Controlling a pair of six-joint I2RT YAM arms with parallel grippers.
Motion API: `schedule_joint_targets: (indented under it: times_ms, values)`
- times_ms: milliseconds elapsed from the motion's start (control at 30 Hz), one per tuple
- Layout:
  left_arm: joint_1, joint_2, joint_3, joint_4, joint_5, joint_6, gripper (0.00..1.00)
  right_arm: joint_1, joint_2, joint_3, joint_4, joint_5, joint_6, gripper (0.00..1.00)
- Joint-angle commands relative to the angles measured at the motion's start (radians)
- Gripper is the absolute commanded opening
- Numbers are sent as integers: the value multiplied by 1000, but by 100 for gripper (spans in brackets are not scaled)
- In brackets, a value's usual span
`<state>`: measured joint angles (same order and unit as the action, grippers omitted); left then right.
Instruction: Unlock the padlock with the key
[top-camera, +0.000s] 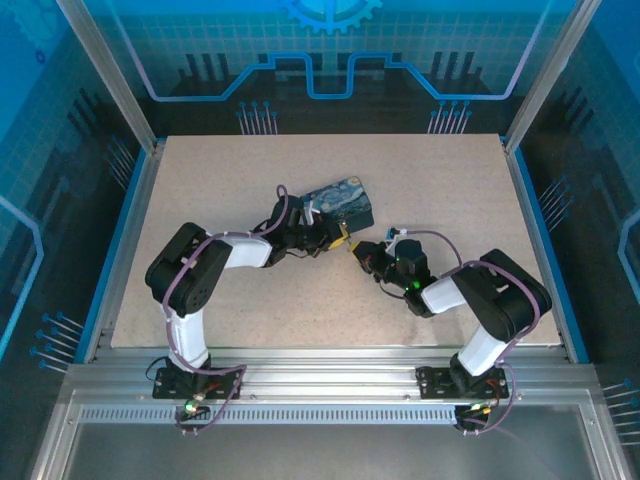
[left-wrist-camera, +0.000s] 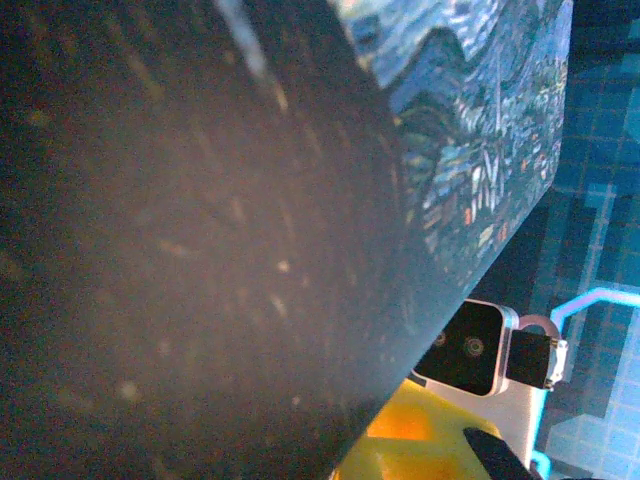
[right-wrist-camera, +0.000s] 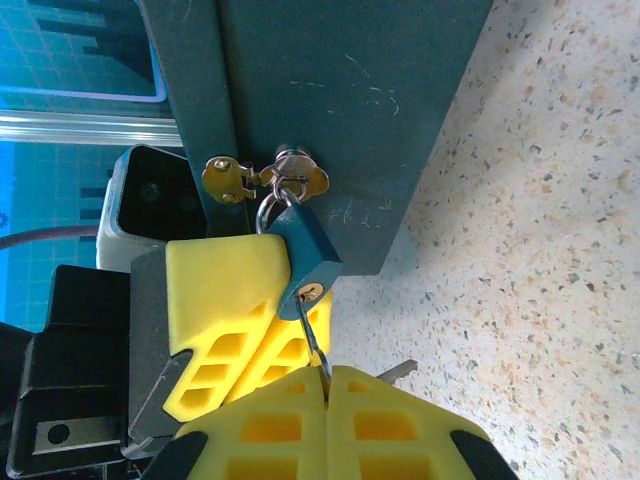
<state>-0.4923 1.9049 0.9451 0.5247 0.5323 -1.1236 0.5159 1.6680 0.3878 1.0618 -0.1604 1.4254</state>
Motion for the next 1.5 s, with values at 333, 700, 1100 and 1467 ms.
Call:
schedule_joint_targets:
  times_ms: [333,700,1100,1467]
  values:
    - [5,25,-18,56,67,-44,0,2,48,42,62,35,30,0]
    - [5,26,-15,74,78,-63,0,10,177,56,319,29,197,0]
    - [5,23,-12,88,87,-79,0,26,197,69,360,69,260,0]
    - [5,13,-14,118,100,-101,0,24,228,109,360,76,327,0]
